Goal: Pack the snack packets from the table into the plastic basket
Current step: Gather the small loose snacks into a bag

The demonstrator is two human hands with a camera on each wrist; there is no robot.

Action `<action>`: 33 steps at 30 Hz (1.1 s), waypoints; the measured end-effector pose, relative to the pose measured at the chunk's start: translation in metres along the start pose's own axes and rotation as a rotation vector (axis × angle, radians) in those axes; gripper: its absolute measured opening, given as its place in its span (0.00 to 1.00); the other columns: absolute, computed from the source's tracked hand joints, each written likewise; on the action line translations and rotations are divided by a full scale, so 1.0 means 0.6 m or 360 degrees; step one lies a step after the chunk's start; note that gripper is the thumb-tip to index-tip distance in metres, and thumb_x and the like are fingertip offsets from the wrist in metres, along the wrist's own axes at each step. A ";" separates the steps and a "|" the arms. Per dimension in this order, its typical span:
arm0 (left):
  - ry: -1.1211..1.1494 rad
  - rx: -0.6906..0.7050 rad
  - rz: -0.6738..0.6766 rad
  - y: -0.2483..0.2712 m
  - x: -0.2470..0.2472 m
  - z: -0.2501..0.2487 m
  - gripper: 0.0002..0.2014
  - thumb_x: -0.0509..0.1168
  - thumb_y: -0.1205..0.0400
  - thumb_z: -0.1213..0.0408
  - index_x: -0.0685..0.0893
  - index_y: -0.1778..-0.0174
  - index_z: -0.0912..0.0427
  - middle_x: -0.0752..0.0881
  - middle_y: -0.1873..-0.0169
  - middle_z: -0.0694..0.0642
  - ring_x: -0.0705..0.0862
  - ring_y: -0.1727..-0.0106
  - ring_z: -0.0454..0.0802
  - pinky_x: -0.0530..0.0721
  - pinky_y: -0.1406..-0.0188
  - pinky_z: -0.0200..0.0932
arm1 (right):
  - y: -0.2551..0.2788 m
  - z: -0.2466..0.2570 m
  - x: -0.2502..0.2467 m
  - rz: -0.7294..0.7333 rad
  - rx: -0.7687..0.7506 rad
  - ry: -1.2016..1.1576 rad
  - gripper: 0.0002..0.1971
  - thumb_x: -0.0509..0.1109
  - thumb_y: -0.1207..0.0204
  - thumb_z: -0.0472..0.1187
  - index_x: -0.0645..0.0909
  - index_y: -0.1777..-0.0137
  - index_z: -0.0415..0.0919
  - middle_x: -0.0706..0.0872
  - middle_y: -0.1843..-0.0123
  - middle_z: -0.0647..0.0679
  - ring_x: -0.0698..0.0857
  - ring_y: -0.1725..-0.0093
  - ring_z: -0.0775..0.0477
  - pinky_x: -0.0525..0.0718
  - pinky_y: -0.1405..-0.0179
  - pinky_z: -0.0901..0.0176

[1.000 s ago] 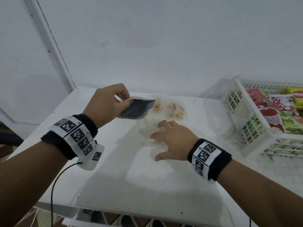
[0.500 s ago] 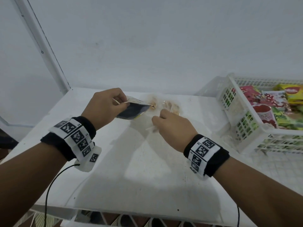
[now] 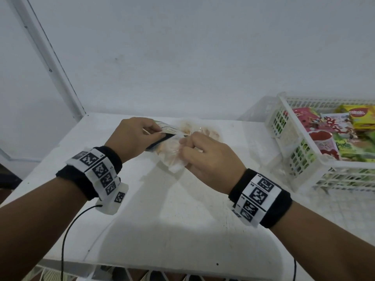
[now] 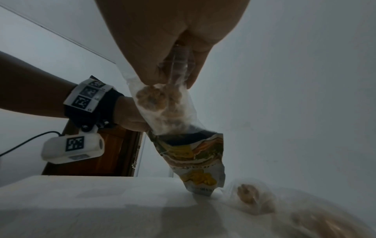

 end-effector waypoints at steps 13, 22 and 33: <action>-0.0149 0.0000 0.0023 0.008 -0.018 -0.001 0.09 0.74 0.19 0.51 0.89 0.64 0.47 0.90 0.64 0.41 0.85 0.64 0.37 0.77 0.65 0.36 | -0.013 -0.015 0.036 -0.0100 0.0017 -0.0171 0.07 0.73 0.23 0.31 0.77 0.53 0.39 0.80 0.50 0.42 0.85 0.55 0.36 0.84 0.72 0.45; -0.0073 0.0078 0.0140 0.023 -0.026 -0.039 0.16 0.70 0.16 0.52 0.84 0.71 0.46 0.84 0.79 0.45 0.79 0.77 0.44 0.72 0.76 0.29 | -0.026 -0.026 0.053 0.0043 0.0073 0.0147 0.10 0.73 0.29 0.24 0.82 0.52 0.37 0.82 0.51 0.43 0.80 0.58 0.40 0.81 0.75 0.48; 0.0019 0.0126 0.0052 0.016 -0.052 -0.033 0.11 0.72 0.17 0.53 0.90 0.64 0.49 0.87 0.69 0.41 0.80 0.74 0.37 0.73 0.76 0.27 | -0.047 -0.010 0.043 -0.0140 0.0057 0.0227 0.12 0.70 0.19 0.42 0.86 0.40 0.39 0.84 0.47 0.44 0.81 0.51 0.39 0.79 0.49 0.45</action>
Point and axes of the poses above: each hand's wrist, its own y-axis away from the middle knuckle, its own x-axis out of the palm, z = x × y, the point moved 6 cm from there along -y, towards the middle knuckle
